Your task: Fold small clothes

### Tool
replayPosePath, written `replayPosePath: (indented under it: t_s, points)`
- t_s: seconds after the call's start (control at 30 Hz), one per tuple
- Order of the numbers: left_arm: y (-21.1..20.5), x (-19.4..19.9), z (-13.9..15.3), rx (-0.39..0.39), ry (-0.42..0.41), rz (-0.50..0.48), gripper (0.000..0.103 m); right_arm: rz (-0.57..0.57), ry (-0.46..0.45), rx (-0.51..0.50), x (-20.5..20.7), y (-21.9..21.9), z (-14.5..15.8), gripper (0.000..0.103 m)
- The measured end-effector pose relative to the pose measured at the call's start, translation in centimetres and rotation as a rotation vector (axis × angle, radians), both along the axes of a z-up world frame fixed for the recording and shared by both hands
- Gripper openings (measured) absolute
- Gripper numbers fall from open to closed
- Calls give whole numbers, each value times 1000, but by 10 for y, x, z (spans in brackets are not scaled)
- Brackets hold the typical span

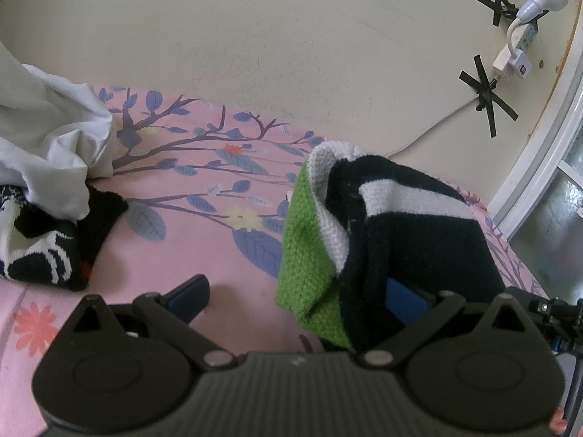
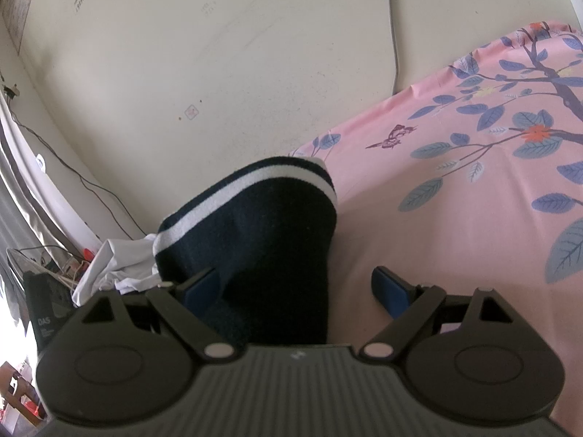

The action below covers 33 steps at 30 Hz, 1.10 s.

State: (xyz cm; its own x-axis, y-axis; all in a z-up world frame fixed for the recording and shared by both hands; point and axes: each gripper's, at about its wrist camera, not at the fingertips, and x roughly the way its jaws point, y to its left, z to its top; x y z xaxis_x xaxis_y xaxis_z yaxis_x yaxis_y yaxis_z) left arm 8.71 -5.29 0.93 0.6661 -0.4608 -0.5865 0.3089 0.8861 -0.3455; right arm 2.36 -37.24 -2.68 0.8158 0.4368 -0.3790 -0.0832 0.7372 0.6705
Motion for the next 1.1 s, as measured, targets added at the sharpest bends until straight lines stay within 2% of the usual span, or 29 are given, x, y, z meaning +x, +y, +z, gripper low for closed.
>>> replayPosePath:
  t_s: [0.33, 0.57, 0.67, 0.8, 0.87, 0.97, 1.03, 1.07, 1.1]
  points:
    - [1, 0, 0, -4, -3, -4, 103, -2, 0, 2, 0, 0, 0, 84]
    - [7, -3, 5, -58, -26, -46, 103, 15, 2, 16, 0, -4, 1, 84]
    - [9, 0, 3, -88, -6, -62, 103, 30, 12, 4, 3, -4, 2, 84]
    - [13, 11, -3, -134, 59, -78, 103, 93, 28, -65, 19, 5, 8, 84]
    - [10, 11, -4, -118, 56, -86, 103, 133, 49, -75, 32, 11, 10, 84]
    - [-4, 7, -2, -44, 41, -102, 102, 213, 67, -55, 54, 20, 9, 82]
    - [-15, 4, -2, -28, 41, -131, 102, 222, 79, -84, 64, 28, 13, 78]
    - [-24, 3, -1, -7, 36, -148, 99, 226, 82, -94, 68, 31, 17, 76]
    - [-34, 2, 0, 18, 28, -157, 91, 231, 68, -102, 67, 31, 21, 69]
